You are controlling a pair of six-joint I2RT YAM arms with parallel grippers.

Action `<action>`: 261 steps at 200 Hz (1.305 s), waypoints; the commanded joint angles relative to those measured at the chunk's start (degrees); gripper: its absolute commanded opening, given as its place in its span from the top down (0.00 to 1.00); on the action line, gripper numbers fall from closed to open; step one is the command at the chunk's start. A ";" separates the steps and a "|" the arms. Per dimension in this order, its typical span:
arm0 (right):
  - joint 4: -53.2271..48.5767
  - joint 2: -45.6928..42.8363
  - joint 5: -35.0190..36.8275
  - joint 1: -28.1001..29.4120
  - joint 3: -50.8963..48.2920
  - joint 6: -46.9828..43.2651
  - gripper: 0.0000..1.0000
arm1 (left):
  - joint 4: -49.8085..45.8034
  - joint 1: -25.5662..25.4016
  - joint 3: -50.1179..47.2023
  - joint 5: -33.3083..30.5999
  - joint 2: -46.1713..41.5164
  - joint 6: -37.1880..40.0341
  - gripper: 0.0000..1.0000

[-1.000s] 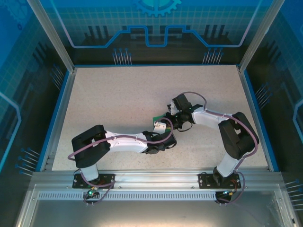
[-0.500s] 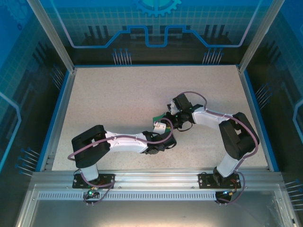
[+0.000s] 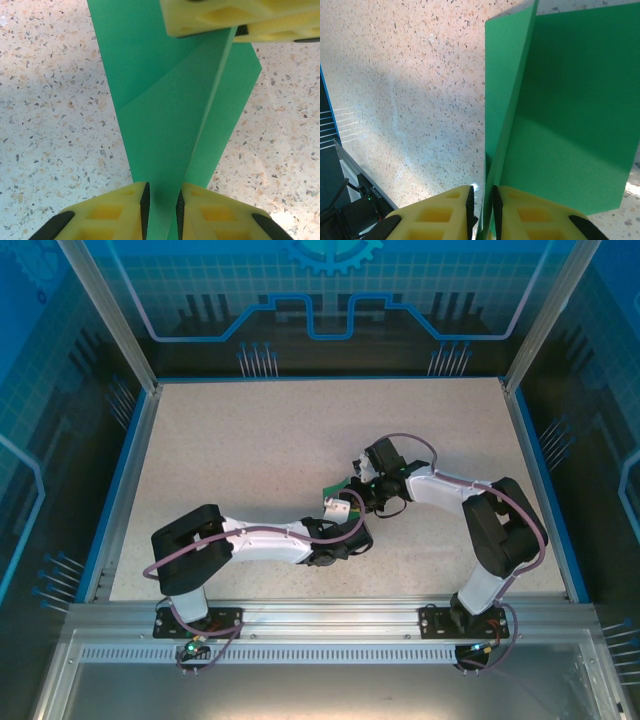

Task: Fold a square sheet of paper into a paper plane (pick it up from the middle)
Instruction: Fourth fold the wing at the center of the table.

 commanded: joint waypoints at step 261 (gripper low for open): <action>-2.80 -9.57 -2.18 1.90 -2.96 -5.17 0.45 | 24.03 11.64 -22.12 23.87 -17.74 2.01 0.92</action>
